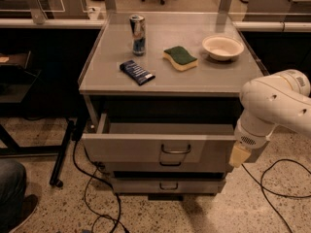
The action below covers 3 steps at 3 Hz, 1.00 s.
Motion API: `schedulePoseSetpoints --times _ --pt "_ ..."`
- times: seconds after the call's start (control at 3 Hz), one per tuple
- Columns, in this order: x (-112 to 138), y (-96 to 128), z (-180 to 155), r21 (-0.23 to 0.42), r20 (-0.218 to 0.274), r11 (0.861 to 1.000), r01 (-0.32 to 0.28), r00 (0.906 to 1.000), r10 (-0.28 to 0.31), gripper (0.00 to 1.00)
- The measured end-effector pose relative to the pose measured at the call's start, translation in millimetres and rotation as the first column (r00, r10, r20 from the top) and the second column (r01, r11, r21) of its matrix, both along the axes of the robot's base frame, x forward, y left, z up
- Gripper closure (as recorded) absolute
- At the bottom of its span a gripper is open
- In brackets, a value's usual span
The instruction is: Close top drawer
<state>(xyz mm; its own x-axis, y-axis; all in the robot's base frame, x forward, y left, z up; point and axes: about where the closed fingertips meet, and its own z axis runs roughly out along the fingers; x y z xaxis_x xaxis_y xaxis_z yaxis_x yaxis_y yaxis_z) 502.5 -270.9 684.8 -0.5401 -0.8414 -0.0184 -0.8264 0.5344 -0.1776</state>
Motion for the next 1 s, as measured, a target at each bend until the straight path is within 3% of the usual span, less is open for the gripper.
schedulePoseSetpoints --times 0.67,1.0 --pt "0.0 0.0 0.0 0.000 0.000 1.000 0.000 1.0000 0.000 0.00" --pt "-0.1 0.0 0.0 0.000 0.000 1.000 0.000 1.0000 0.000 0.19"
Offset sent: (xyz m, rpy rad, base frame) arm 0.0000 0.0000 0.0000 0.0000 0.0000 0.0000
